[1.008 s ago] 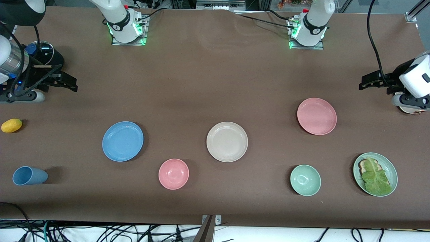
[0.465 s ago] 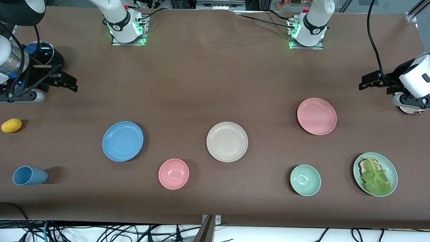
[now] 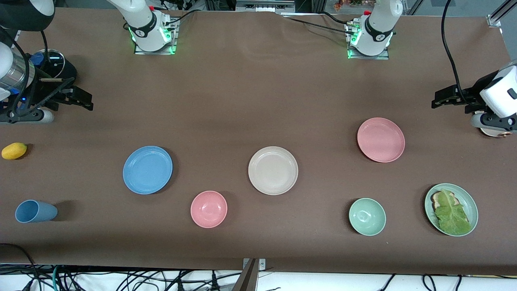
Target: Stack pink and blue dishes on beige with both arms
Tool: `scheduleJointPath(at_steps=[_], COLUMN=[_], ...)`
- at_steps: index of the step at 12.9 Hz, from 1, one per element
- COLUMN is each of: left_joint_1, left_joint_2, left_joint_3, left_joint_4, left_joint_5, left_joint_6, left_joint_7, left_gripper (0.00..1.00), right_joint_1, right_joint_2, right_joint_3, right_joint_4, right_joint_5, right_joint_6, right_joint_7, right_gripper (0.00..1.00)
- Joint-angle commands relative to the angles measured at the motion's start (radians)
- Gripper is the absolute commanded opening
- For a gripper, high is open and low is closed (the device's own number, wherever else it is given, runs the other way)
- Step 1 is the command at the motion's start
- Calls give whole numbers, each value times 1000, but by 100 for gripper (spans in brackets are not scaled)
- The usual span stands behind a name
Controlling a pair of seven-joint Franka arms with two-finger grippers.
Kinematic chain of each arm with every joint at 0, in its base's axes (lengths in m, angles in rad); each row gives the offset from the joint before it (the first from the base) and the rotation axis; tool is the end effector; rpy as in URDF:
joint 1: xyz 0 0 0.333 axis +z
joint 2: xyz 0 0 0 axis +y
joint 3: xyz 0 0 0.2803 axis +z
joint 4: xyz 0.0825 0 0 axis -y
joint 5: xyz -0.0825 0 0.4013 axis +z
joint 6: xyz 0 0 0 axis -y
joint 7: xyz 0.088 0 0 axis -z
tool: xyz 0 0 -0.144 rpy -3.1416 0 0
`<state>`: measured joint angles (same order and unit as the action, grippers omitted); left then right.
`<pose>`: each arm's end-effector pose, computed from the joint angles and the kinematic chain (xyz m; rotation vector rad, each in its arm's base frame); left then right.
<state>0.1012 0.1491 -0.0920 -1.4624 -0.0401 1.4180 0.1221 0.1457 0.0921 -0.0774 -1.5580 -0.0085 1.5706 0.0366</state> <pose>0.5861 0.0021 0.5064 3.0565 -0.1767 -0.2901 0.5894 0.0405 0.5046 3.1190 0.0500 -0.1222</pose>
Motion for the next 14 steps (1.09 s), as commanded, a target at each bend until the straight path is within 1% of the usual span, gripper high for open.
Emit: scheduleJointPath(at_steps=[1,11,14], left_joint_1=[-2,0,18], left_joint_2=[9,10,39], left_joint_3=[0,0,2], left_joint_4=[27,25,25], left_joint_5=[8,8,8], left_joint_6=[-10,-10,-10], left_joint_7=[17,17,19], left_gripper=[100,100,100], right_joint_1=[-8,-14,-14], right_joint_2=[9,17,17], right_joint_3=[4,-2,-2], right_joint_4=[27,27,27], right_joint_5=[16,16,16], right_joint_6=[-20,-20,-20], right_joint_7=[8,0,2], right_gripper=[100,100,100])
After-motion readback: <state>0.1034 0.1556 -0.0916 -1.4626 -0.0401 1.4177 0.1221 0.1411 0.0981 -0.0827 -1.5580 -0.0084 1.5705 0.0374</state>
